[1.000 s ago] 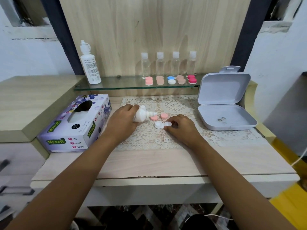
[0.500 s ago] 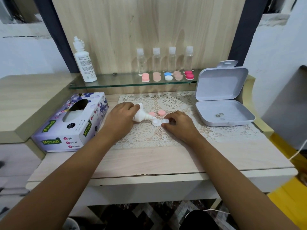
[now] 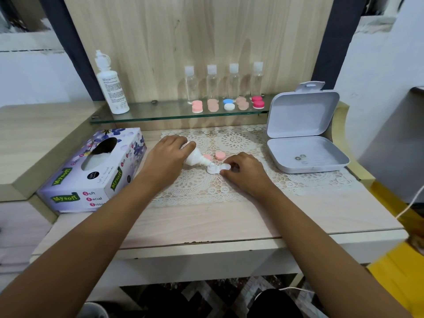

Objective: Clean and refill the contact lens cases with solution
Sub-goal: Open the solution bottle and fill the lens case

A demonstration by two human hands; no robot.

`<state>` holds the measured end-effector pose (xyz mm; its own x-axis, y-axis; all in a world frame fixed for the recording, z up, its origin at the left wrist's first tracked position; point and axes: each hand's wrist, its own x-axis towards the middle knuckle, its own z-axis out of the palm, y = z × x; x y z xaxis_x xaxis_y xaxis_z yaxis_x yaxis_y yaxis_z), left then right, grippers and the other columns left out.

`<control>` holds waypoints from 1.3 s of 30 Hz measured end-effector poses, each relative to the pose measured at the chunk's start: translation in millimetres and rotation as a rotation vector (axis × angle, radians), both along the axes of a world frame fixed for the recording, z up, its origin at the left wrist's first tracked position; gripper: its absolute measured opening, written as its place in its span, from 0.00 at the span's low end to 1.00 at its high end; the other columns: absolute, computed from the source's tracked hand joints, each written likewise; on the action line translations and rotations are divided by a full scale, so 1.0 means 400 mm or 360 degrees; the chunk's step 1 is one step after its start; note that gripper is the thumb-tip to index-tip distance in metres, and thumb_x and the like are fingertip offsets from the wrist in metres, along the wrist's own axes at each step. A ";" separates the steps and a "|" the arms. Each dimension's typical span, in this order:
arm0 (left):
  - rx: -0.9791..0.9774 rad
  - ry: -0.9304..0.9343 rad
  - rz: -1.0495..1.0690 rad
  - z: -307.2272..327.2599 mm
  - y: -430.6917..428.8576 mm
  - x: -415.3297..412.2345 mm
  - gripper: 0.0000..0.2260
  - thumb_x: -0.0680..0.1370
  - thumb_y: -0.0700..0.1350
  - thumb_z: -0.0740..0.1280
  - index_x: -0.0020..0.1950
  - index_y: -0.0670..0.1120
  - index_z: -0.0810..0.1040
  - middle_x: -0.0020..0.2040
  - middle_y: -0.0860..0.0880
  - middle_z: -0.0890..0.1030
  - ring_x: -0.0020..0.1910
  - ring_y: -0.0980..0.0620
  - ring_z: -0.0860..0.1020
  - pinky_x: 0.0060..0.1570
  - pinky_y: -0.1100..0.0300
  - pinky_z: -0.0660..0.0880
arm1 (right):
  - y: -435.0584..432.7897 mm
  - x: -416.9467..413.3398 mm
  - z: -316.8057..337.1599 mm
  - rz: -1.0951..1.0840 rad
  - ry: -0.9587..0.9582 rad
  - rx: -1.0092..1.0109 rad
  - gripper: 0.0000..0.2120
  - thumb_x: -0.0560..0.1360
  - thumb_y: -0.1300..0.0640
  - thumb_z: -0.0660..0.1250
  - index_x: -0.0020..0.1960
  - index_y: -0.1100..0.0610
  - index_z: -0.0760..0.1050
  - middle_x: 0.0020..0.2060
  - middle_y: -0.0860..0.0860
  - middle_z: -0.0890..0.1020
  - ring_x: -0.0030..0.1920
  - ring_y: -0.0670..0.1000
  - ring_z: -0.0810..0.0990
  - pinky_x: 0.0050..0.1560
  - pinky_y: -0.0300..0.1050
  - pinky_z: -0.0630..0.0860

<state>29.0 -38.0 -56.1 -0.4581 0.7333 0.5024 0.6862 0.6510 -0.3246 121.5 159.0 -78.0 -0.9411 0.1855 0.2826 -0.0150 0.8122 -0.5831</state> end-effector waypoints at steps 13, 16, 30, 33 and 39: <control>-0.0035 0.0121 -0.0045 -0.002 0.000 -0.019 0.21 0.64 0.31 0.73 0.55 0.40 0.76 0.50 0.39 0.79 0.50 0.39 0.77 0.52 0.48 0.74 | -0.002 0.003 0.002 -0.0007 -0.0010 -0.0003 0.11 0.72 0.52 0.68 0.53 0.53 0.79 0.49 0.52 0.78 0.54 0.53 0.73 0.57 0.51 0.69; -0.0034 0.0120 -0.0030 -0.004 0.001 -0.018 0.22 0.63 0.32 0.75 0.55 0.40 0.76 0.50 0.39 0.80 0.49 0.40 0.78 0.52 0.48 0.74 | -0.002 0.002 0.001 -0.0008 -0.0017 0.0003 0.11 0.72 0.51 0.68 0.53 0.53 0.79 0.49 0.51 0.78 0.54 0.53 0.73 0.57 0.51 0.69; -0.0020 0.0114 -0.0063 -0.003 0.001 -0.017 0.19 0.64 0.34 0.75 0.54 0.39 0.77 0.48 0.38 0.81 0.47 0.39 0.79 0.50 0.48 0.75 | 0.000 -0.001 0.000 -0.0001 -0.0016 0.0006 0.12 0.72 0.51 0.68 0.54 0.53 0.79 0.50 0.51 0.78 0.55 0.53 0.73 0.57 0.52 0.69; -0.0024 0.0120 -0.0071 -0.002 0.002 -0.019 0.20 0.63 0.33 0.75 0.53 0.39 0.77 0.48 0.39 0.81 0.47 0.40 0.79 0.50 0.49 0.75 | -0.002 -0.001 0.002 -0.0002 -0.0026 -0.0002 0.11 0.72 0.52 0.68 0.53 0.54 0.79 0.50 0.52 0.78 0.55 0.54 0.73 0.57 0.53 0.70; -0.0001 0.0134 -0.0073 -0.009 -0.002 -0.025 0.21 0.63 0.32 0.75 0.54 0.40 0.77 0.48 0.40 0.81 0.47 0.40 0.79 0.50 0.49 0.75 | -0.001 -0.002 0.001 -0.0010 -0.0036 0.0011 0.12 0.72 0.52 0.68 0.54 0.53 0.79 0.50 0.52 0.78 0.55 0.53 0.73 0.57 0.52 0.69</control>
